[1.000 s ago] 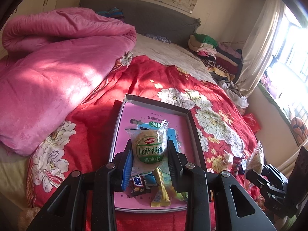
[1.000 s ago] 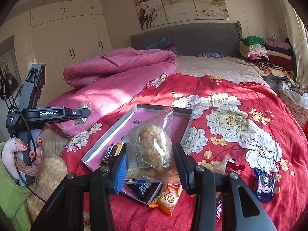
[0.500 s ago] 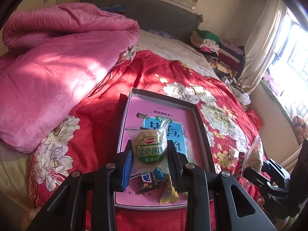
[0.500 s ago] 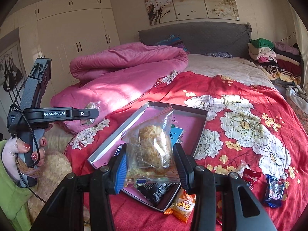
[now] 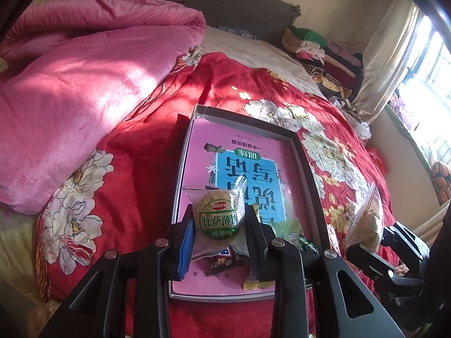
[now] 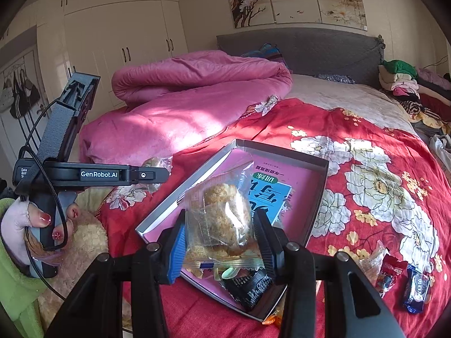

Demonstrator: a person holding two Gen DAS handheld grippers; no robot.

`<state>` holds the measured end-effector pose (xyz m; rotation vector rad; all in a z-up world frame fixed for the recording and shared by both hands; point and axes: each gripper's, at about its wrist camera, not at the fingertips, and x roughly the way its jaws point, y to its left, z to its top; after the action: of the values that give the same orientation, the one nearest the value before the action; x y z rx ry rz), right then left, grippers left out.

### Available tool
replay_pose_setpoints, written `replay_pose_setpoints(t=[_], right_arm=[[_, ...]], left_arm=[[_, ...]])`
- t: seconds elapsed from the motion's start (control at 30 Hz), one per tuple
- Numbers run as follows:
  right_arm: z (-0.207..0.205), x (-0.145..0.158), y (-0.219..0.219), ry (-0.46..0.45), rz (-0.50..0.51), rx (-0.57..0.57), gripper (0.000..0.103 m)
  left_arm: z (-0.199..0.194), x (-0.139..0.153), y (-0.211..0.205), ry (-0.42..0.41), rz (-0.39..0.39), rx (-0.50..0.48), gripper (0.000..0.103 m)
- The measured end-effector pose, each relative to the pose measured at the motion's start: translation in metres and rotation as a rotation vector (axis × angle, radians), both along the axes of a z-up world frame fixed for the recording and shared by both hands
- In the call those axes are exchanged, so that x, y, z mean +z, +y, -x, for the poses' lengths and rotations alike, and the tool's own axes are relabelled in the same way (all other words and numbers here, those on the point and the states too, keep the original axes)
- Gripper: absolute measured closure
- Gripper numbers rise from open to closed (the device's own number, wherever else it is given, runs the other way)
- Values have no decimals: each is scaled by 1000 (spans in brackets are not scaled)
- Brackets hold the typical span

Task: Organize snacks
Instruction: 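Open the left tool over the tray while the right lowers the cookie bag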

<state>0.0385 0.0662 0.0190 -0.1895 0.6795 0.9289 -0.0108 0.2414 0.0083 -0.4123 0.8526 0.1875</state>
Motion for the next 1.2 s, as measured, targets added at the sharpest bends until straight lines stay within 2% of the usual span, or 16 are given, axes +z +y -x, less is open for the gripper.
replay_pose_setpoints(t=[0.67, 1.2], right_arm=[[-3, -35, 23, 35, 69, 49, 57], [4, -62, 38, 25, 167, 113, 57]], left_arm=[[-15, -38, -3, 129, 21, -31, 69], [-22, -50, -2, 172, 24, -40, 69]])
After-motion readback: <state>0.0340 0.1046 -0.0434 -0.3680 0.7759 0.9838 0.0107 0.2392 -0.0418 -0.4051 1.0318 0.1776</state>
